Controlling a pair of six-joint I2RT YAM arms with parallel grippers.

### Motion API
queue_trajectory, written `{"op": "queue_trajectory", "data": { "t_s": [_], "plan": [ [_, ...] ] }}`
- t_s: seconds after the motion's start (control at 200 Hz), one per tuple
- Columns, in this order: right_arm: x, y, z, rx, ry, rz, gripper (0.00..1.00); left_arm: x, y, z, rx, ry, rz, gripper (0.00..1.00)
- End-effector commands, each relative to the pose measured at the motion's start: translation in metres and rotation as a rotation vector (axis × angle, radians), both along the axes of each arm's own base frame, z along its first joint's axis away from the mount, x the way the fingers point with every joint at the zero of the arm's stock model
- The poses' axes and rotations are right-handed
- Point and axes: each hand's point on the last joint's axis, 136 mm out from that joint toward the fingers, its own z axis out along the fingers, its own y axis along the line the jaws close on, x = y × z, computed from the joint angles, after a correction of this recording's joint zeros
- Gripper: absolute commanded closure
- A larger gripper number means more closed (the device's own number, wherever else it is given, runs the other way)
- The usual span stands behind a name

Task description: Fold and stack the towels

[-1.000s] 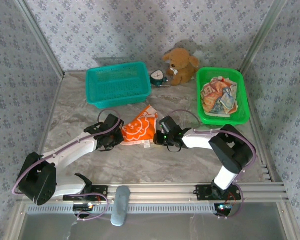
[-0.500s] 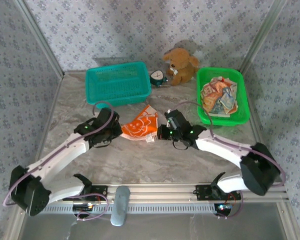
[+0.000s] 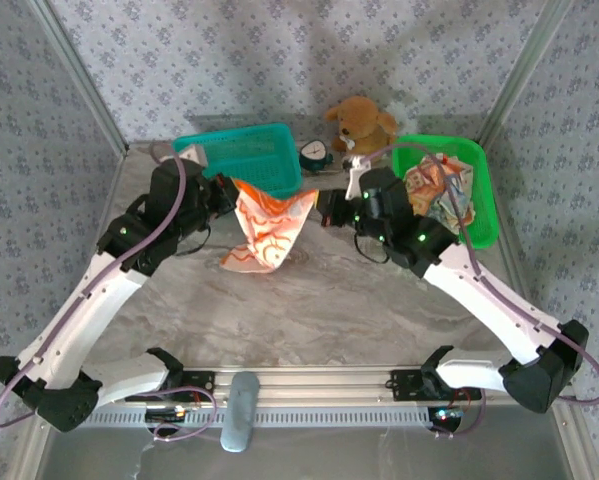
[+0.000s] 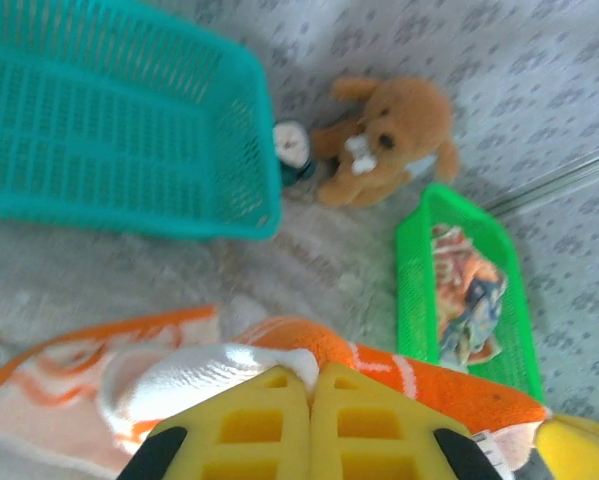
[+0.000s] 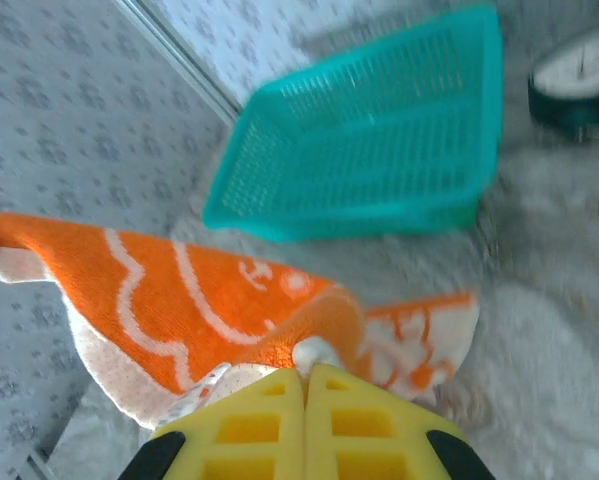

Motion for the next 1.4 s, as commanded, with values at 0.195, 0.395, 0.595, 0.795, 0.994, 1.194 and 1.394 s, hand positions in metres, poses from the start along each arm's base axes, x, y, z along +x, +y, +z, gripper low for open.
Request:
{"op": "queue_trajectory", "data": {
  "t_s": [0.195, 0.395, 0.595, 0.795, 0.994, 1.194, 1.394],
  "plan": [
    [0.041, -0.023, 0.085, 0.035, -0.173, 0.019, 1.00, 0.016, 0.022, 0.083, 0.123, -0.210, 0.080, 1.00],
    [0.057, -0.040, 0.104, 0.061, -0.218, -0.001, 1.00, 0.026, 0.024, 0.103, 0.177, -0.259, 0.104, 1.00],
    [0.056, -0.050, 0.116, 0.077, -0.252, -0.014, 1.00, 0.024, 0.017, 0.111, 0.119, -0.254, 0.077, 1.00],
    [0.028, -0.049, 0.127, 0.105, -0.273, 0.014, 1.00, -0.004, 0.015, 0.113, 0.029, -0.245, 0.046, 1.00],
    [-0.023, -0.046, 0.138, 0.081, -0.326, 0.050, 1.00, -0.040, 0.008, 0.112, -0.041, -0.244, -0.012, 1.00],
    [-0.067, -0.056, 0.148, 0.093, -0.346, 0.062, 1.00, -0.076, 0.001, 0.122, -0.158, -0.229, -0.078, 1.00],
    [-0.078, -0.060, 0.143, 0.092, -0.306, 0.051, 1.00, -0.087, -0.015, 0.115, -0.225, -0.168, -0.106, 1.00]
  ]
}}
